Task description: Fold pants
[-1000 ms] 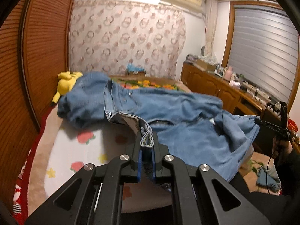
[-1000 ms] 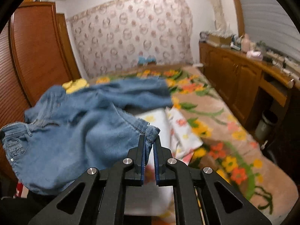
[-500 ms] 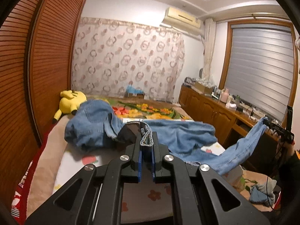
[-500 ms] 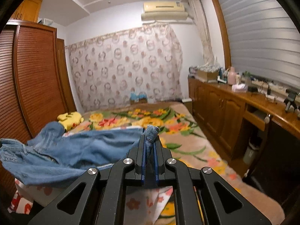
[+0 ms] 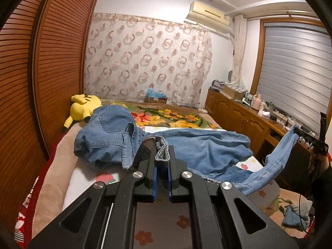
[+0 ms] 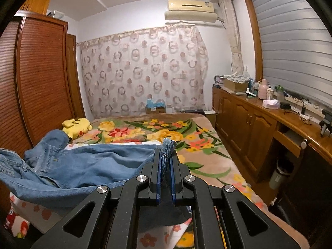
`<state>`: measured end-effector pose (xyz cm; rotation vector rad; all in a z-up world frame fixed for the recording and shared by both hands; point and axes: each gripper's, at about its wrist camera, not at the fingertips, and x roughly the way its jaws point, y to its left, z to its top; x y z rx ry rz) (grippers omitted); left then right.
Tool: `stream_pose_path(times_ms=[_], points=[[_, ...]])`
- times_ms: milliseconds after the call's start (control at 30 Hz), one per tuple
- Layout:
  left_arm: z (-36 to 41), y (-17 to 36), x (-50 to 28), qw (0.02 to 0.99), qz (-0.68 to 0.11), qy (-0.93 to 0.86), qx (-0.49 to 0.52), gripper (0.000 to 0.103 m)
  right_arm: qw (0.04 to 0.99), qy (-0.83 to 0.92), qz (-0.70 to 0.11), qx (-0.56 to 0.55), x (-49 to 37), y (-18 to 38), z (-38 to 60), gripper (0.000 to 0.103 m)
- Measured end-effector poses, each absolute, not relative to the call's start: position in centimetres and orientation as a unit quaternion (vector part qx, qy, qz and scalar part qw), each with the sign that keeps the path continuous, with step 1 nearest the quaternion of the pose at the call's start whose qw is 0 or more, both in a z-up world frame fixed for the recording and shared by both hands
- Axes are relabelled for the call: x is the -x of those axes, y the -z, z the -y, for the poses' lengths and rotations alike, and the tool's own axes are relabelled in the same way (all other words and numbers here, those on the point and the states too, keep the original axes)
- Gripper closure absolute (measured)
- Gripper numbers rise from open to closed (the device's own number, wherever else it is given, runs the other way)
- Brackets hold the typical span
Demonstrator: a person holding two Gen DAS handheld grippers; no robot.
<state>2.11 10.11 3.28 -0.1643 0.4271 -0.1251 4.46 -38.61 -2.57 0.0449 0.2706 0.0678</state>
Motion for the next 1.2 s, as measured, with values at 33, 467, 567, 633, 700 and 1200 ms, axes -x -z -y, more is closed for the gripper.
stream_pose_path(times_ms=[33, 467, 567, 633, 700, 1200], points=[[-10.1, -3.0, -2.8, 0.971, -0.215, 0.061, 0.081, 0.095, 0.99, -0.034, -0.138, -0.019, -4.9, 2.6, 38.6, 0.096], [-9.4, -1.1, -9.7, 0.964, -0.251, 0.056, 0.073, 0.095, 0.983, -0.033, -0.18, -0.016, -11.1, 1.2, 37.9, 0.096], [-9.5, -1.5, -10.9, 0.964, -0.25, 0.051, 0.074, 0.095, 0.983, -0.033, -0.177, -0.014, -12.4, -0.2, 37.9, 0.096], [-9.6, -1.8, -11.8, 0.965, -0.247, 0.046, 0.077, 0.095, 0.984, -0.031, -0.172, -0.011, -13.2, -1.0, 37.8, 0.096], [-9.7, -2.0, -12.8, 0.966, -0.244, 0.04, 0.08, 0.095, 0.986, -0.028, -0.166, -0.009, -14.0, -1.9, 37.8, 0.096], [-10.3, 0.0, -21.7, 0.957, -0.28, 0.021, 0.076, 0.095, 0.977, -0.019, -0.214, -0.001, -21.7, -1.8, 37.2, 0.096]])
